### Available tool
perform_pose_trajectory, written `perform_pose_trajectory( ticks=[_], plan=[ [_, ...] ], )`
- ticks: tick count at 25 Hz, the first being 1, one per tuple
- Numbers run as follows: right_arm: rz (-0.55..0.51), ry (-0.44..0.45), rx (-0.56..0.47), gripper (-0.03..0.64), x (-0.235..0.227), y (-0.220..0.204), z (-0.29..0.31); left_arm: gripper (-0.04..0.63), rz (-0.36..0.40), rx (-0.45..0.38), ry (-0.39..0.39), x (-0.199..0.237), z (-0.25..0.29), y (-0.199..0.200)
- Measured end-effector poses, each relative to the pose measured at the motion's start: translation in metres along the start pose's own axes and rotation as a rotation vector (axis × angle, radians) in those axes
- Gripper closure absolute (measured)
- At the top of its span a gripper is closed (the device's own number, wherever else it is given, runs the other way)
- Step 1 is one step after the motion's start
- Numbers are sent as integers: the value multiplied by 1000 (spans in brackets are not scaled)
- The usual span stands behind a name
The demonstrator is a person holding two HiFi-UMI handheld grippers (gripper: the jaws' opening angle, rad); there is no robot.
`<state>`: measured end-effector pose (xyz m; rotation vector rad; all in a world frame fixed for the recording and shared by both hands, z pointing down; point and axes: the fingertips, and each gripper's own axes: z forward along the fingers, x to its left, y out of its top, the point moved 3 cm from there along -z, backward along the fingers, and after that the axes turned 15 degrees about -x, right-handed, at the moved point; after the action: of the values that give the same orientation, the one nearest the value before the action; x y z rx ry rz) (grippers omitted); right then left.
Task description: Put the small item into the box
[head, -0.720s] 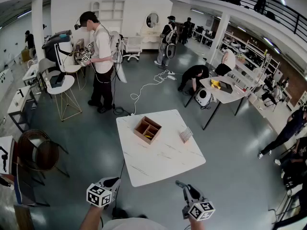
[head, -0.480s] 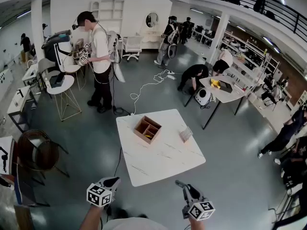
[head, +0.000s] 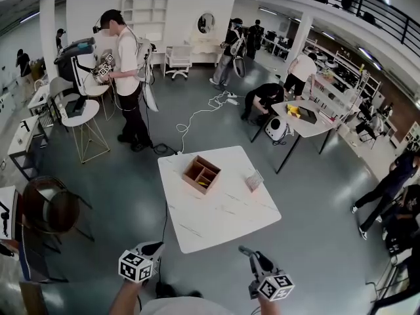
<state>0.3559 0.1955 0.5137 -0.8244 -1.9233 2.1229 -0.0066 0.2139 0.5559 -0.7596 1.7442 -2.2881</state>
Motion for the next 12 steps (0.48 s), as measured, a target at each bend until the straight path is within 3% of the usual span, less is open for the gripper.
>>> perform_pose_trajectory(
  ticks=[12],
  plan=[
    [-17, -32, 15, 534, 27, -9, 8, 581, -20, 11, -30, 28, -9, -4]
  ],
)
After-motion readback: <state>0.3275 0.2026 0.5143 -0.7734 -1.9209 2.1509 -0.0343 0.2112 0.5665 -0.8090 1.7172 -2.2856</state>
